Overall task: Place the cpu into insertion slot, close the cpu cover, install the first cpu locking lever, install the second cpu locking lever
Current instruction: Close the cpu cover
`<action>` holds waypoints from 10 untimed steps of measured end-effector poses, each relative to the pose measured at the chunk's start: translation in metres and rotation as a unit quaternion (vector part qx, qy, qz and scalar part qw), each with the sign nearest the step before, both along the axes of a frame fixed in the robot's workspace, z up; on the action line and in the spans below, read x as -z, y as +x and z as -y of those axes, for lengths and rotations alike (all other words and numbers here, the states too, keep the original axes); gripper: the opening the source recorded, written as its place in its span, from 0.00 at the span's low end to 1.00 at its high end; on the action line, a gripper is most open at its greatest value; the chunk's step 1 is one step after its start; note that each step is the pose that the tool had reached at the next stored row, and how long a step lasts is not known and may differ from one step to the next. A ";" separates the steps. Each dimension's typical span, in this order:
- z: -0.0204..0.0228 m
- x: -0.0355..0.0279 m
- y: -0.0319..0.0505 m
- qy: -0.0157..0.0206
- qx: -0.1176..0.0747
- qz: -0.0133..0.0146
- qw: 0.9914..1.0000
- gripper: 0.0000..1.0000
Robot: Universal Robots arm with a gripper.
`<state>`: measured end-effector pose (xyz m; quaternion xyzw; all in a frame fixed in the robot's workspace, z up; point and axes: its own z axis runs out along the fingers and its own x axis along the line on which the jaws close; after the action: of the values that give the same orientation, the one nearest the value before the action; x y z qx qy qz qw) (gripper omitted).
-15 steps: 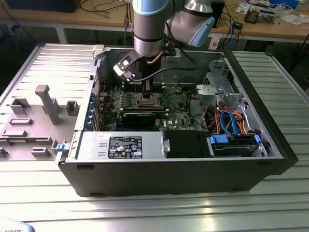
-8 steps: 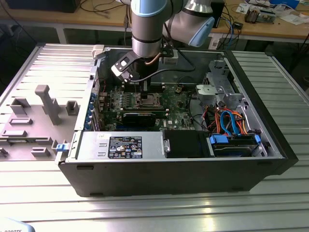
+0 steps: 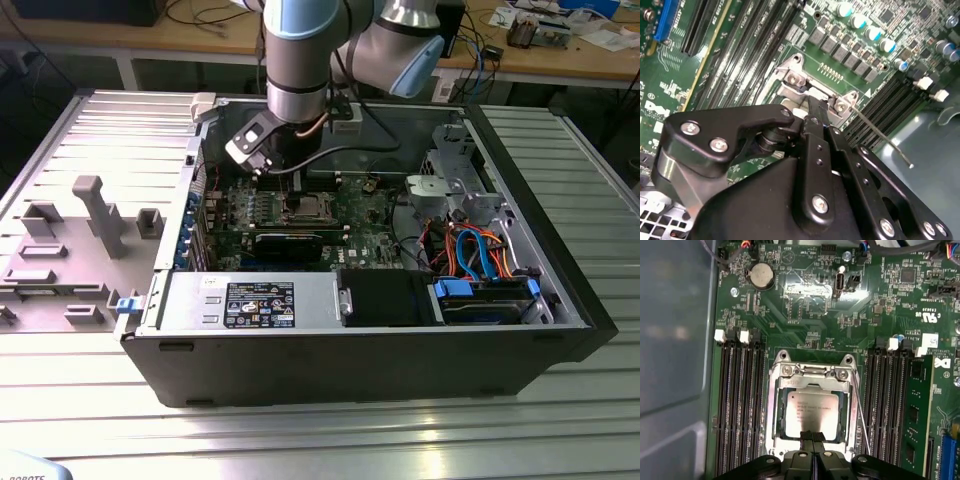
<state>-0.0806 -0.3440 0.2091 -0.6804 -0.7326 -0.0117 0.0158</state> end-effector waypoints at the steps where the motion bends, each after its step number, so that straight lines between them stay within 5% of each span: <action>1: 0.0001 0.0014 -0.0001 0.000 0.000 0.000 1.000 0.11; 7: 0.0000 0.0028 -0.0001 0.001 0.000 0.000 1.000 0.11; 10: 0.0001 -0.0015 -0.0002 0.001 0.000 0.000 1.000 0.11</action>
<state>-0.0807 -0.3440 0.2106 -0.6801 -0.7329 -0.0121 0.0162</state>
